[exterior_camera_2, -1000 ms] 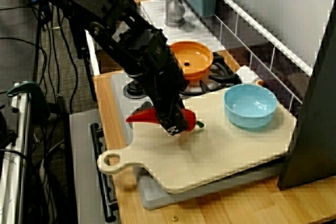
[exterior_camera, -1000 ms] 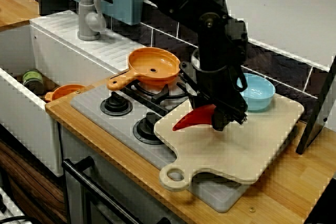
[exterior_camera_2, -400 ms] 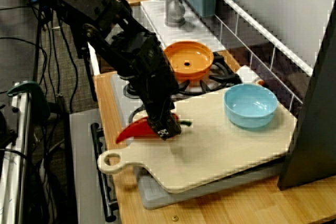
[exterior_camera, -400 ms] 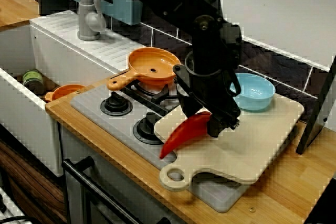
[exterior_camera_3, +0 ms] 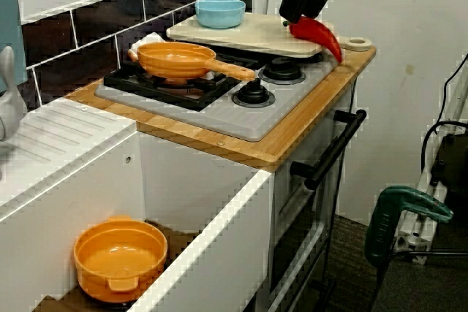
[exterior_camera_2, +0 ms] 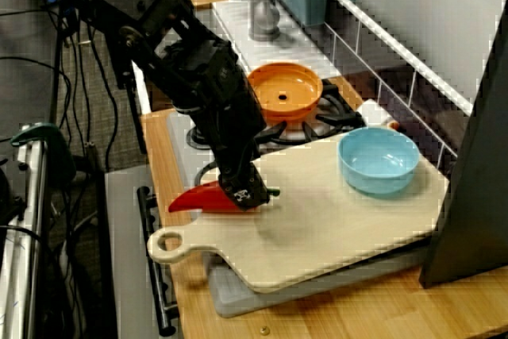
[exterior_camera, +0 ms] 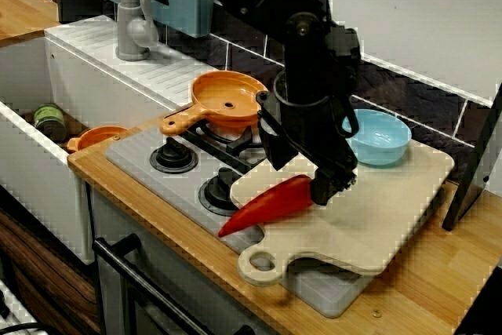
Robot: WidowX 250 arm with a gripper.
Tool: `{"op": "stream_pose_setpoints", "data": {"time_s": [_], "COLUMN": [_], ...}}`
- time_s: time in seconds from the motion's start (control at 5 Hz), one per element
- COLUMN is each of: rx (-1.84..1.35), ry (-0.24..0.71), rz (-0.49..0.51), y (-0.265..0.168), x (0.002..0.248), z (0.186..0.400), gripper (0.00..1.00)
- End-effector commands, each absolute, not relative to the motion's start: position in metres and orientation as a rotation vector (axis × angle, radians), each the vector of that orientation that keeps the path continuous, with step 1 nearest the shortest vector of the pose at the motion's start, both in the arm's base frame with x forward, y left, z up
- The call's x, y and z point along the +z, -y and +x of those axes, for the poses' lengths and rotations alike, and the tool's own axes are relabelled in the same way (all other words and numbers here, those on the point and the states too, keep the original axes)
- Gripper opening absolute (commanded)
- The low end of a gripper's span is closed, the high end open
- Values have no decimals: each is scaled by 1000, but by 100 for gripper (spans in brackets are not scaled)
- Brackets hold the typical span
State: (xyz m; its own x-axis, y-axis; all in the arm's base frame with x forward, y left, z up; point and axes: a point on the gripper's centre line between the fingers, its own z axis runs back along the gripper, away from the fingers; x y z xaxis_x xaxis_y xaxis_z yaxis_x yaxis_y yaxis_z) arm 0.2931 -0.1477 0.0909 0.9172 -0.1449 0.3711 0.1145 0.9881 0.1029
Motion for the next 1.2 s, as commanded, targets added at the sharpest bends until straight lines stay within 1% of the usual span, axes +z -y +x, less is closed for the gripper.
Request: {"op": "stream_pose_setpoints", "data": {"time_s": [0.0, 0.2, 0.4, 0.6, 0.8, 1.0], "rx": [-98, -74, -53, -9, 52, 131], "ry": [422, 397, 362, 360, 349, 342], "rz": [51, 32, -12, -23, -16, -14], "y": [142, 137, 128, 120, 112, 105], "x": [120, 132, 149, 160, 166, 168], "z": [304, 309, 313, 318, 332, 354], "gripper": [100, 100, 100, 100, 100, 100]}}
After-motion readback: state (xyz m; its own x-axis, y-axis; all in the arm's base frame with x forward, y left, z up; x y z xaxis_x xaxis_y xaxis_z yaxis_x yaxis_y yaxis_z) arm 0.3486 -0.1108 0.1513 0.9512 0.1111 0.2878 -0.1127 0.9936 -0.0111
